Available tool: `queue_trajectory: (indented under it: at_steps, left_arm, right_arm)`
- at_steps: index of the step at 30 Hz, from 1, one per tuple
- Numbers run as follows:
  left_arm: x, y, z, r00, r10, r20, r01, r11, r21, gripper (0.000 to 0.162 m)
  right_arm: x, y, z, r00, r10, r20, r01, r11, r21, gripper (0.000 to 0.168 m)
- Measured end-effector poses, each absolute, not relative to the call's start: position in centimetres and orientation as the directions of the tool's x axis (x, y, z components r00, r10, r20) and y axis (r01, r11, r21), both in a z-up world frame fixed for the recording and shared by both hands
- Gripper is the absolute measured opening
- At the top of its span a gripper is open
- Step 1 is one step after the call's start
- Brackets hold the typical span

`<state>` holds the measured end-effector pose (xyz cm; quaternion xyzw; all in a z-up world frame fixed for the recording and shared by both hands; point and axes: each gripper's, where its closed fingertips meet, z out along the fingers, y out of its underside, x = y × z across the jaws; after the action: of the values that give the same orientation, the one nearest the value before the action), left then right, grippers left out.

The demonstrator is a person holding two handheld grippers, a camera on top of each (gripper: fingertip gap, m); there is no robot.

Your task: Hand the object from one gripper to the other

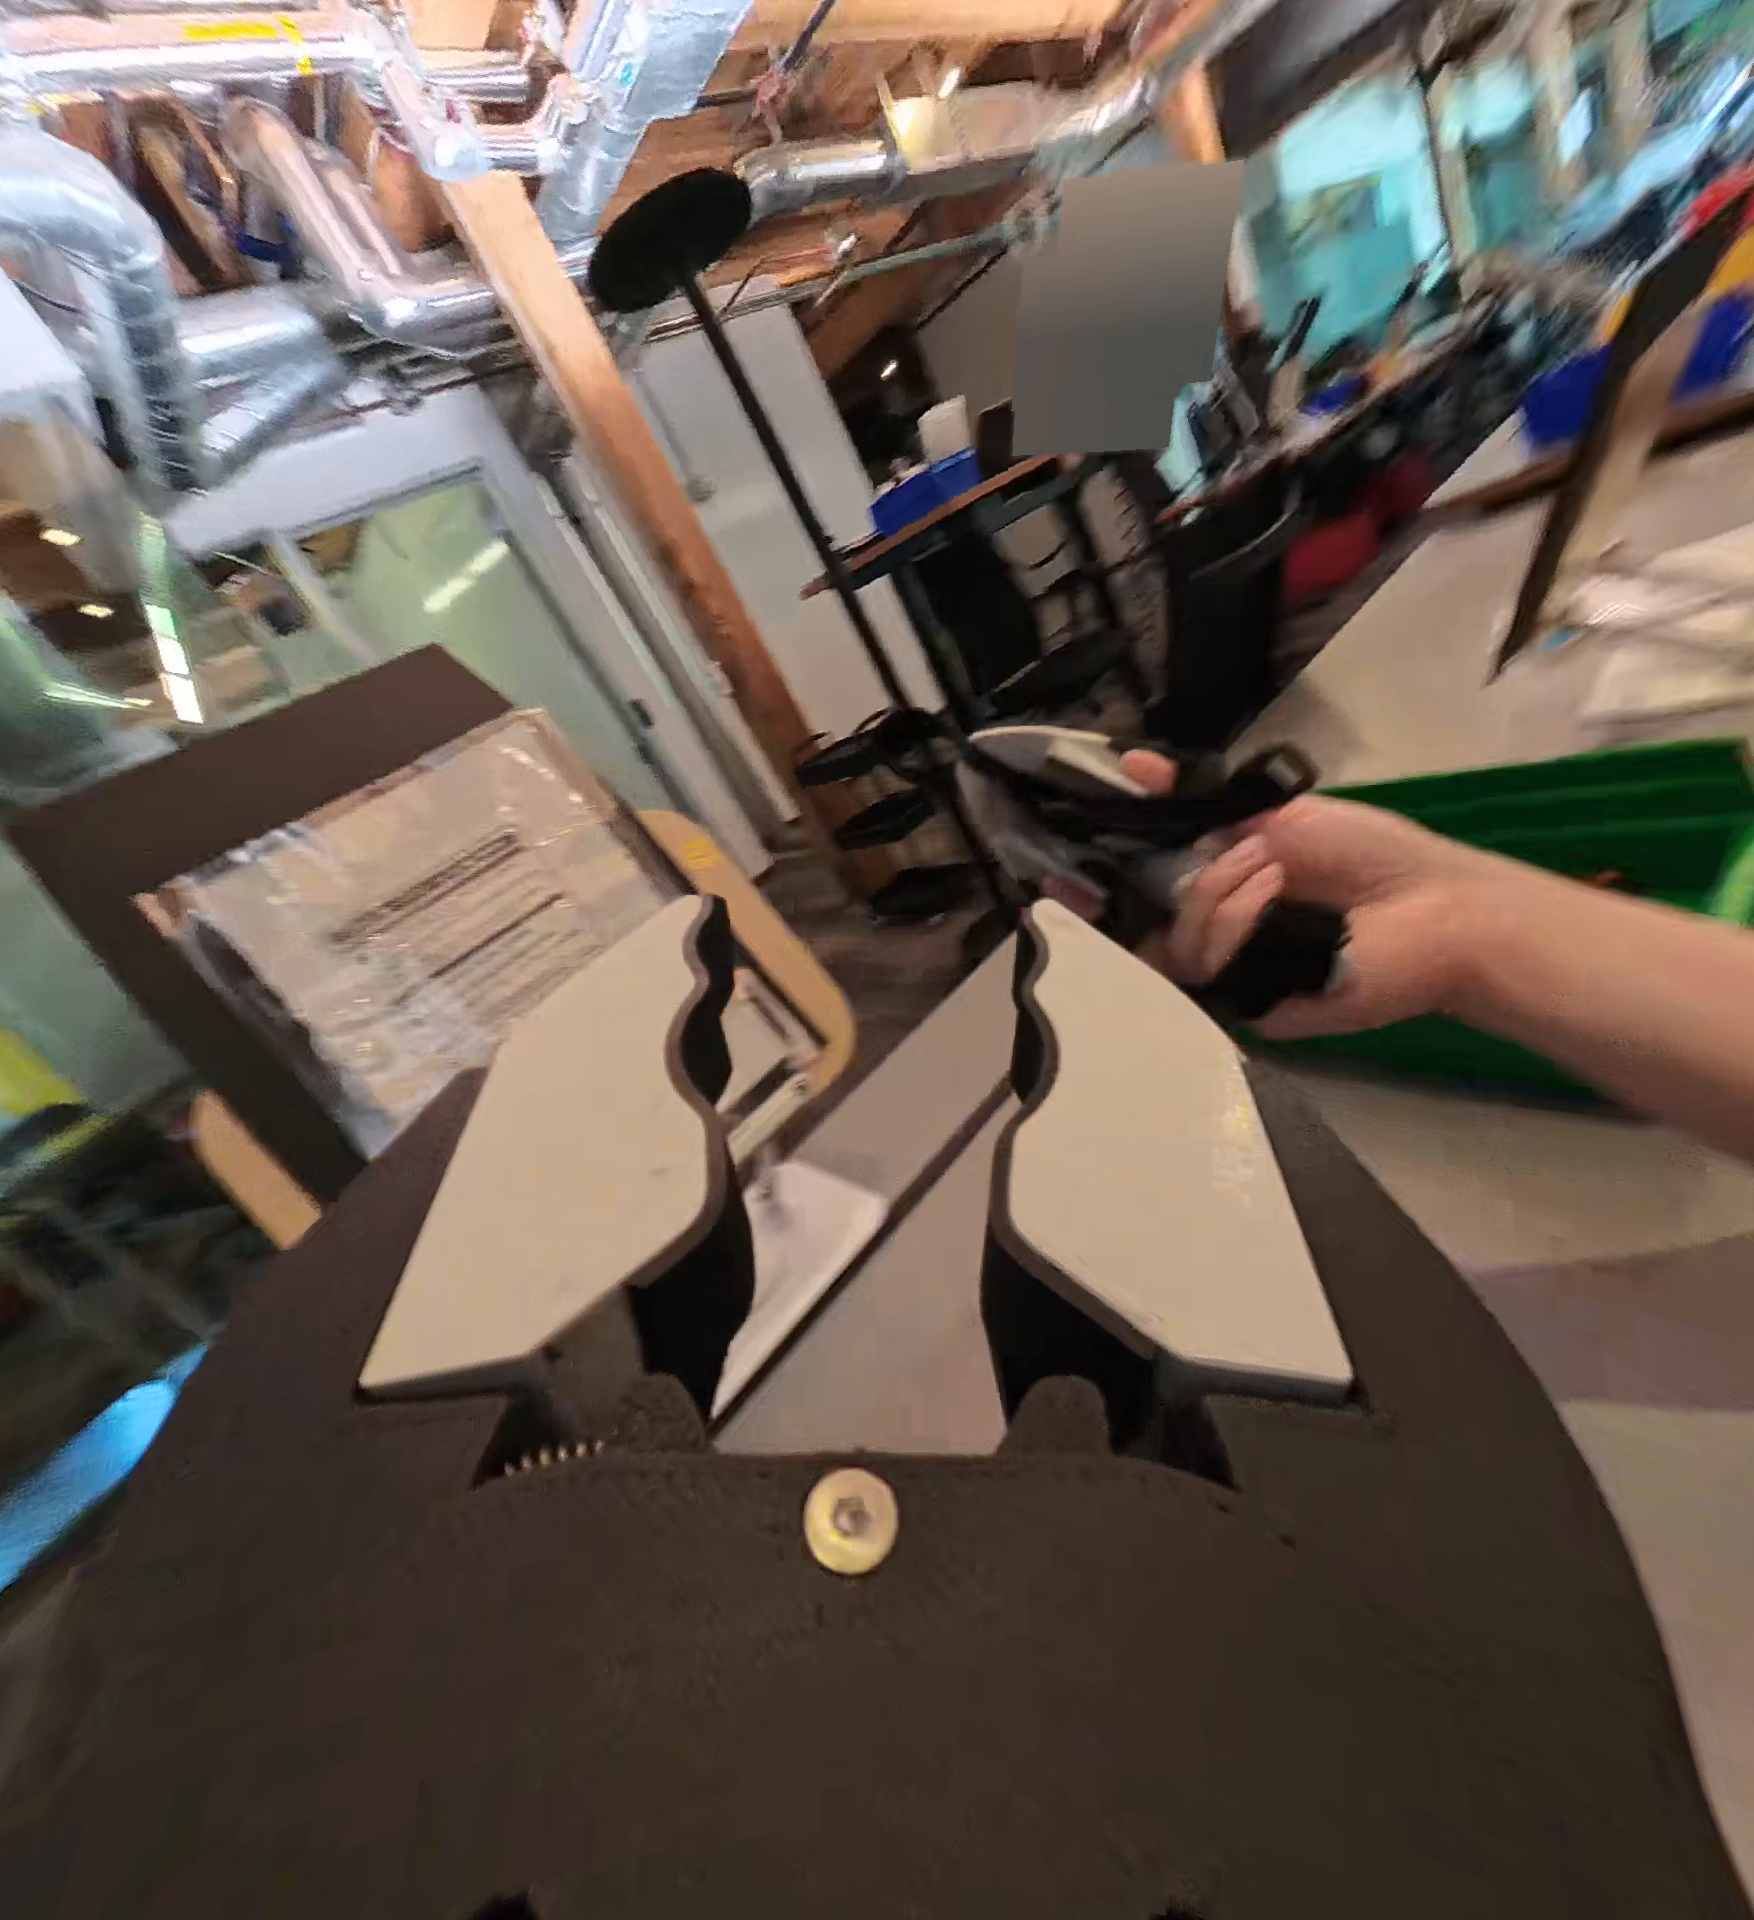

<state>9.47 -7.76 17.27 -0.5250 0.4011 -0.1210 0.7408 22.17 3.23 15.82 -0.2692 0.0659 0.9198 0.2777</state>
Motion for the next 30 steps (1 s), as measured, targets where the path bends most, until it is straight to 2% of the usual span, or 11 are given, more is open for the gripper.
queue_trajectory:
  at_steps: [3, 7, 9, 12, 14, 18, 20, 21, 24, 27, 30]
  left_arm:
    - [11.1, -6.1, 15.6, 0.625, -0.452, -0.636, -0.419, 0.493, -0.762, 0.052]
    - [15.4, -6.7, 12.8, 0.478, -0.467, -0.744, -0.488, 0.563, -0.667, 0.054]
    - [16.4, -6.8, 11.7, 0.413, -0.411, -0.812, -0.544, 0.604, -0.582, 0.052]
    - [16.3, -6.1, 11.4, 0.367, -0.231, -0.901, -0.653, 0.627, -0.426, 0.042]
    - [16.3, -5.9, 10.6, 0.312, -0.185, -0.932, -0.701, 0.617, -0.357, 0.037]
    - [16.4, -5.8, 10.3, 0.289, -0.151, -0.945, -0.708, 0.631, -0.317, 0.013]
    - [16.1, -5.8, 10.6, 0.302, -0.157, -0.940, -0.705, 0.627, -0.331, 0.006]
    - [15.9, -5.8, 11.0, 0.328, -0.163, -0.931, -0.697, 0.623, -0.355, 0.005]
    - [14.7, -5.9, 13.6, 0.489, -0.217, -0.845, -0.611, 0.606, -0.509, 0.005]
    - [12.7, -6.2, 16.1, 0.650, -0.364, -0.668, -0.434, 0.544, -0.718, 0.005]
    - [10.1, -5.8, 17.2, 0.723, -0.474, -0.502, -0.298, 0.441, -0.846, 0.004]
  right_arm:
    - [20.7, 4.0, 14.3, -0.700, 0.420, -0.578, -0.525, -0.851, 0.018, 0.005]
    - [17.3, 1.3, 14.9, -0.720, 0.350, -0.599, -0.398, -0.916, -0.057, 0.005]
    - [15.6, 0.0, 14.9, -0.697, 0.340, -0.632, -0.349, -0.930, -0.116, 0.005]
    - [13.2, -1.3, 14.1, -0.605, 0.372, -0.705, -0.304, -0.925, -0.227, 0.006]
    - [12.3, -1.7, 13.6, -0.567, 0.387, -0.727, -0.287, -0.920, -0.266, 0.006]
    - [12.1, -1.9, 13.5, -0.568, 0.381, -0.730, -0.276, -0.923, -0.267, 0.006]
    - [12.0, -1.7, 13.3, -0.537, 0.409, -0.738, -0.290, -0.911, -0.294, 0.010]
    - [12.0, -1.6, 13.3, -0.516, 0.432, -0.740, -0.299, -0.900, -0.317, 0.019]
    - [12.2, -1.9, 13.9, -0.487, 0.487, -0.725, -0.309, -0.873, -0.378, 0.040]
    - [12.6, -2.6, 14.5, -0.446, 0.568, -0.692, -0.311, -0.823, -0.475, 0.037]
    - [13.1, -3.4, 15.3, -0.383, 0.669, -0.637, -0.332, -0.744, -0.581, 0.027]
